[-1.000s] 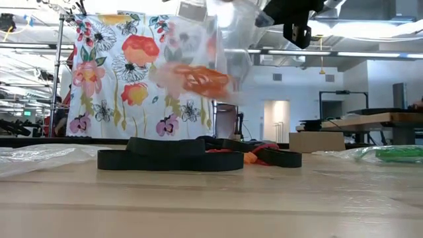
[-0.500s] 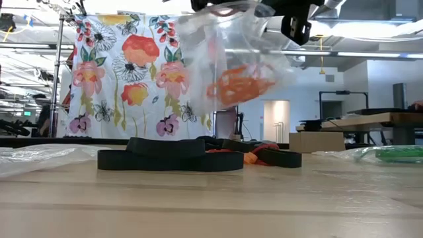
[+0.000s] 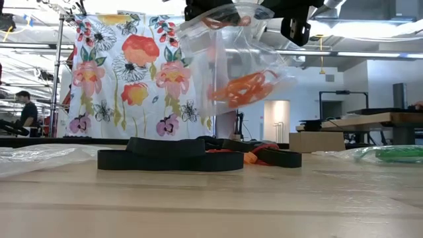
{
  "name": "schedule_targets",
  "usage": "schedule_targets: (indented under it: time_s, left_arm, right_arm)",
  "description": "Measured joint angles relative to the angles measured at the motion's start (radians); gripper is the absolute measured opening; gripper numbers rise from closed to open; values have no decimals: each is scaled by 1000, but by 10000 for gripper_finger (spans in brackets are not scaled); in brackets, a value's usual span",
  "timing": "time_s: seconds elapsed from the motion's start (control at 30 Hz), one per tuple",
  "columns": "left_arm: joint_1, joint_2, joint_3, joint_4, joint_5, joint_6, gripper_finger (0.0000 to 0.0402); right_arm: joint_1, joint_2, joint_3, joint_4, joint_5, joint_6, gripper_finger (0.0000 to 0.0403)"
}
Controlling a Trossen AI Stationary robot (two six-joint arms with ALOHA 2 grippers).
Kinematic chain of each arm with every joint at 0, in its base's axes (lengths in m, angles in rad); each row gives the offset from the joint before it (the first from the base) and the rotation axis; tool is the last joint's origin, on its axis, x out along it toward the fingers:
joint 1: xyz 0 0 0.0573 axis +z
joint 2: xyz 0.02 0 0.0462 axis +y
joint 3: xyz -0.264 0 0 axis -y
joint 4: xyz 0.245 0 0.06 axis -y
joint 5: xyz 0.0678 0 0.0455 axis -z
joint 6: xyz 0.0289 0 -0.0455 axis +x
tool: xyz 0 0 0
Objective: Sort rubber bands
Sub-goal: Put the orange rubber band into the transparent zip bag
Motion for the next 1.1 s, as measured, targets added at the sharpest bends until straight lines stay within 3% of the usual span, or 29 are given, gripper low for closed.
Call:
schedule_targets:
  time_s: [0.33, 0.73, 0.83, 1.0, 1.1]
  left_arm:
    - [-1, 0, 33, 52, -26, 29, 132]
    - [-36, -27, 146, -182, -44, 54, 131]
    - [-89, -71, 146, -257, -138, 19, 126]
    - [-237, -142, 146, -345, -453, -78, 118]
    - [-323, -155, 146, -371, -593, -175, 117]
  right_arm:
    - [-20, 0, 0, -25, -3, -7, 0]
    - [-23, -1, 0, -29, -6, -7, 18]
    - [-23, -1, 0, -29, -6, -7, 19]
    - [-23, -1, 0, -29, -6, -6, 20]
    - [-23, -1, 0, -28, -6, 18, 19]
